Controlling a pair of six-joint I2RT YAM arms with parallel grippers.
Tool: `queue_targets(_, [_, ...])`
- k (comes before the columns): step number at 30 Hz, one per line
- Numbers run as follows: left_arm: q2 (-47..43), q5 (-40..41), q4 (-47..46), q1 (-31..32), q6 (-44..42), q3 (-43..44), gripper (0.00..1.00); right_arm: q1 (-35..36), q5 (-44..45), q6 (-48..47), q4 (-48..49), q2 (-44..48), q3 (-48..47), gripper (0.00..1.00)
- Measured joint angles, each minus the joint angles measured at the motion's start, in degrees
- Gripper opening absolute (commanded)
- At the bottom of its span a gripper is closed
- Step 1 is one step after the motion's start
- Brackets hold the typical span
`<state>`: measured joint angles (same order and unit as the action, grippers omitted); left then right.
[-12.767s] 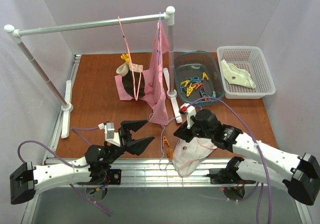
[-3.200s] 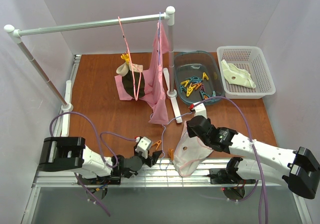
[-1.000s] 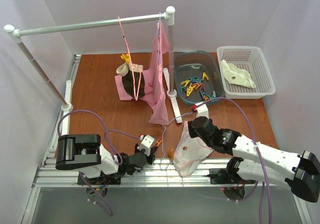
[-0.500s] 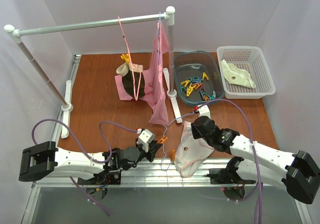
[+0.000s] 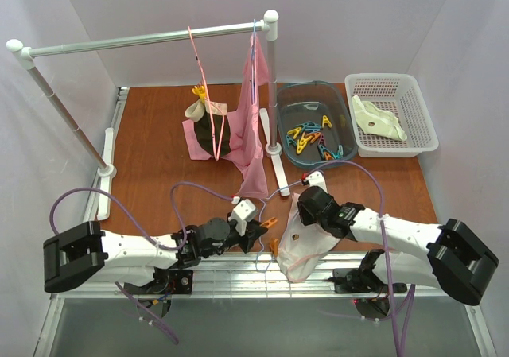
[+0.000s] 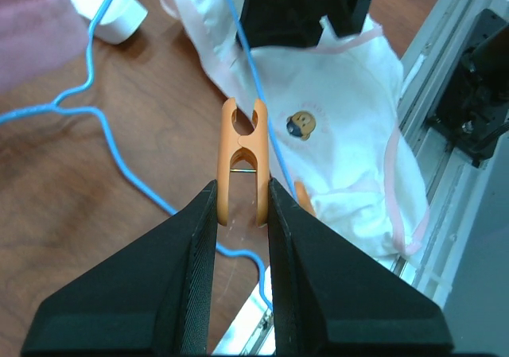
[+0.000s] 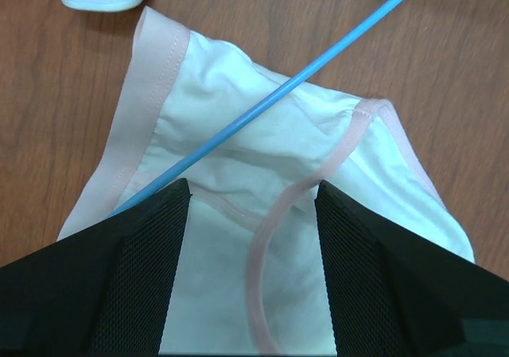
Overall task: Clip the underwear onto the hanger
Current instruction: Open the clamp at the hanger, then clamp the underwear onto the hanger.
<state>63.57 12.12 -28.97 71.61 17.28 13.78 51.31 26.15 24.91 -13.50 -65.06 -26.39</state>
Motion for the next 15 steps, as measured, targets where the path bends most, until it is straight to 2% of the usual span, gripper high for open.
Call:
queue_targets(3, [1.7, -4.0, -1.0, -2.3, -0.9, 1.7, 0.19, 0.0, -0.5, 0.4, 1.0, -2.6, 0.0, 0.56])
queue_targets(5, [2.6, -6.5, -1.7, -3.6, -1.5, 2.4, 0.19, -0.1, -0.5, 0.7, 1.6, -3.9, 0.0, 0.37])
queue_targets(7, [3.5, -8.7, -2.1, -4.8, -2.1, 3.3, 0.19, -0.3, -0.6, 1.9, 2.0, -4.8, -0.1, 0.25])
queue_targets(15, [11.0, -19.0, -4.4, -10.1, -4.3, 9.1, 0.19, -0.7, -0.7, 9.0, -1.0, -3.5, 0.0, 0.18])
